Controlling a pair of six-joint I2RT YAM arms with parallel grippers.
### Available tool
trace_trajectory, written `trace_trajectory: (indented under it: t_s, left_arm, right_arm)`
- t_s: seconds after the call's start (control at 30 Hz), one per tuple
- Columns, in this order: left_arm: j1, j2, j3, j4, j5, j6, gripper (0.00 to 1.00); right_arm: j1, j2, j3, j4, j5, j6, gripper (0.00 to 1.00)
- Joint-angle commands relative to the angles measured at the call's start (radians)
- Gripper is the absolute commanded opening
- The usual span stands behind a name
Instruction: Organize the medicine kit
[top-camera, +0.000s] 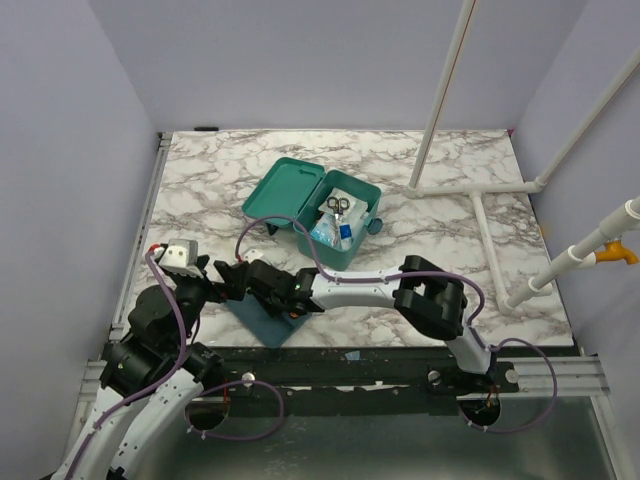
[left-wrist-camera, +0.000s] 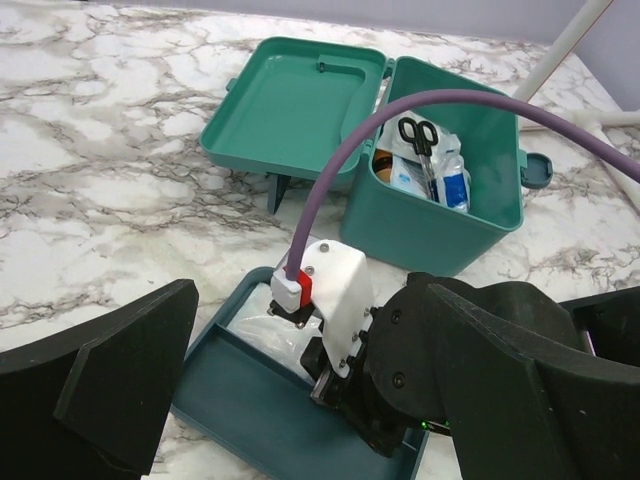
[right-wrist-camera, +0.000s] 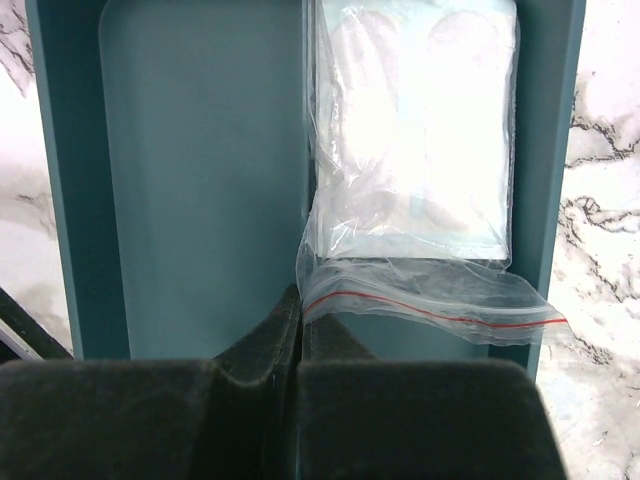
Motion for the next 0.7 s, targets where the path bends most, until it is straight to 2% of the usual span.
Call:
trace_trajectory:
  t_s: [0.0,0.37,0.67]
  left_arm:
    - [0.004,-0.059,-0.004,0.005,-0.063,-0.006,0.98]
    - [0.004,-0.246,-0.017,0.005,-0.271,-0.028,0.99]
    - [0.004,-0.247,-0.022,0.012,-0.305,-0.022,0.99]
  right_arm:
    - [0.009,-0.074,-0.011,0.006,0.015,0.04,0.01]
    - [0.008,-0.239,-0.025,-0.004,0.009,0.116,0.01]
    - [-0.014,-0.291,0.061,-0.111,0.217,0.183,0.01]
